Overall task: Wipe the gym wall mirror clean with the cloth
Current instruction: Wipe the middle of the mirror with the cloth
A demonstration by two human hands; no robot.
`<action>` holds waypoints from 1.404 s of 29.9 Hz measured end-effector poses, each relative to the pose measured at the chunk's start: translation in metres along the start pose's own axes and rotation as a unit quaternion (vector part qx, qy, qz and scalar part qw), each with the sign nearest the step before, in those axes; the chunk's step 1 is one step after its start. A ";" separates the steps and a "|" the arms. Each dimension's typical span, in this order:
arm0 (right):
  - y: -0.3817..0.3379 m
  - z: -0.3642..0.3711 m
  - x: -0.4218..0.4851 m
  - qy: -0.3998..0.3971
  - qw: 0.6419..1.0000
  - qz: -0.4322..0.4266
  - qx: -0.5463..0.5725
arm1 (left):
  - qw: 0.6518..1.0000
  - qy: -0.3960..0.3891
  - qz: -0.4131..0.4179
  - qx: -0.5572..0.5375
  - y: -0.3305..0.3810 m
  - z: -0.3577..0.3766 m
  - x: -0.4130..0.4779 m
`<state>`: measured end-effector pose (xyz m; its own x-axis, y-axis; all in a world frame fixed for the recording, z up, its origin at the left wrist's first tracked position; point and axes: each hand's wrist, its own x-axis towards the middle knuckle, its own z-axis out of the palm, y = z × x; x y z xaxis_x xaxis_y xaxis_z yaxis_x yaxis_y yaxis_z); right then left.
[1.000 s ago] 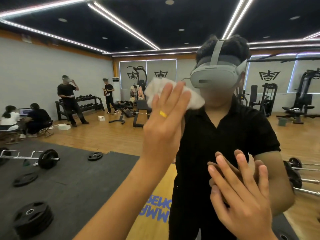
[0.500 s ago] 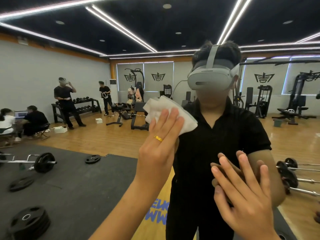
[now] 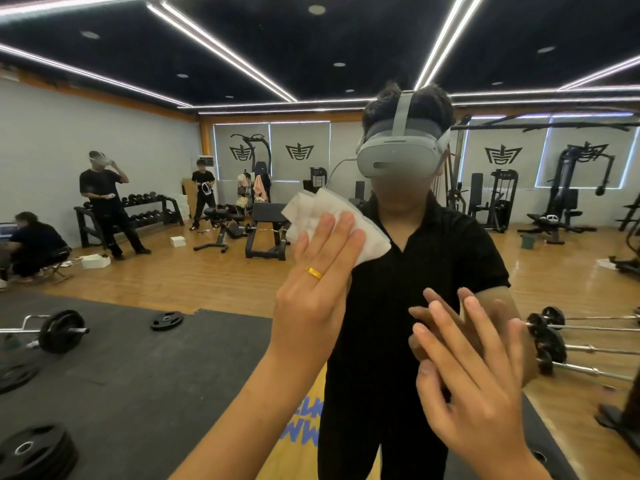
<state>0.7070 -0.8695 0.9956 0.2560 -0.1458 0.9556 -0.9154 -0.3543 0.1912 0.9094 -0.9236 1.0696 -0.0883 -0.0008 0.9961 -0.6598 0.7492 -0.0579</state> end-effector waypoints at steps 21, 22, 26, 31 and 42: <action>-0.051 0.052 0.050 0.042 0.998 0.019 -0.050 | 0.999 0.034 0.009 -0.026 -0.053 -0.024 0.098; -0.051 0.052 0.050 0.044 0.997 0.018 -0.053 | 0.999 0.021 0.010 -0.032 -0.053 -0.026 0.090; -0.053 0.054 0.051 0.056 0.996 0.009 -0.068 | 0.999 -0.027 0.021 -0.030 -0.066 -0.042 0.018; -0.055 0.055 0.050 0.056 0.996 0.010 -0.068 | 0.999 -0.021 0.026 -0.017 -0.088 -0.051 0.005; -0.055 0.055 0.050 0.047 0.996 0.020 -0.070 | 0.997 0.073 -0.020 -0.033 -0.076 -0.031 0.098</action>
<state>0.7874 -0.9080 1.0201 0.1937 -0.0673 0.9788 -0.9605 -0.2162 0.1752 0.9738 -0.9600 1.1737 0.0492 0.0608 0.9969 -0.6095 0.7926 -0.0183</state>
